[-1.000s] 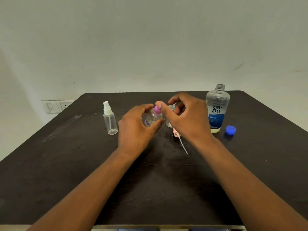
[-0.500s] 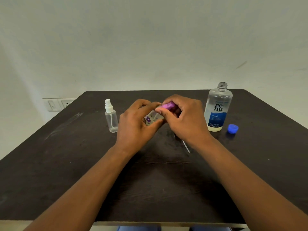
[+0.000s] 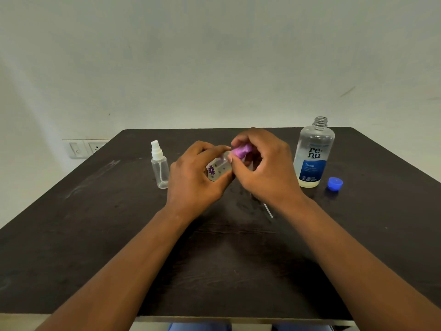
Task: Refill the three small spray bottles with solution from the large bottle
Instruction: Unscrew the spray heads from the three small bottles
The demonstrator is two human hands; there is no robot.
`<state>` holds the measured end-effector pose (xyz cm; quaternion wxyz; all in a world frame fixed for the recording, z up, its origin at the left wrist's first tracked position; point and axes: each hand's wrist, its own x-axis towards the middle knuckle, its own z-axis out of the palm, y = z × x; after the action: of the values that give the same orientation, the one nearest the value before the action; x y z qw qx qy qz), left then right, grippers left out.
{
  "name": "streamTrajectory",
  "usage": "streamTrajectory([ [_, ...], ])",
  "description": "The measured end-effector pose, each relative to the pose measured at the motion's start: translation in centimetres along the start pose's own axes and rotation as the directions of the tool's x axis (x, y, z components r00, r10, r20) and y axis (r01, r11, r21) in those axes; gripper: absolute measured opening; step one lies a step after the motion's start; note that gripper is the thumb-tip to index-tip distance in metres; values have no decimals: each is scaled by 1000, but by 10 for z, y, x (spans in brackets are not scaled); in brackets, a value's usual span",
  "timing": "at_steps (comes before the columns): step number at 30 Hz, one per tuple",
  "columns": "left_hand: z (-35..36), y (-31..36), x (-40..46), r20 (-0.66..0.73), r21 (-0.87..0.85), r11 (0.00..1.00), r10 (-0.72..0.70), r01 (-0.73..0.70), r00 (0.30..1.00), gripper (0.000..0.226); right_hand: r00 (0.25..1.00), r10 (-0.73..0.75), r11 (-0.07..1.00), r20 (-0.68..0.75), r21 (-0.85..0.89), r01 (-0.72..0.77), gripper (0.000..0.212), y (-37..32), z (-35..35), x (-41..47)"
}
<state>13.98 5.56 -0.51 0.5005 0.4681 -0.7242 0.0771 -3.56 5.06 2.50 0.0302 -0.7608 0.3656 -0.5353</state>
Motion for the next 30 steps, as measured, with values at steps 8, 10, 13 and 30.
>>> streamTrajectory([
  [8, 2, 0, 0, 27, -6, 1000, -26, 26, 999, 45, 996, 86, 995, -4, 40, -86, 45, -3, 1, 0],
  [10, 2, 1, 0, 38, -31, 999, -27, 29, 999, 44, 996, 84, 993, -20, 89, -82, 55, -5, 2, -1],
  [13, 2, 4, 0, 50, -52, 998, -23, 25, 998, 43, 998, 57, 989, -38, 138, -51, 63, -7, 3, -2],
  [30, 11, -9, 2, 36, -49, 934, -353, 355, 935, 47, 956, 150, 899, -252, 438, -25, 48, -10, -12, 7],
])
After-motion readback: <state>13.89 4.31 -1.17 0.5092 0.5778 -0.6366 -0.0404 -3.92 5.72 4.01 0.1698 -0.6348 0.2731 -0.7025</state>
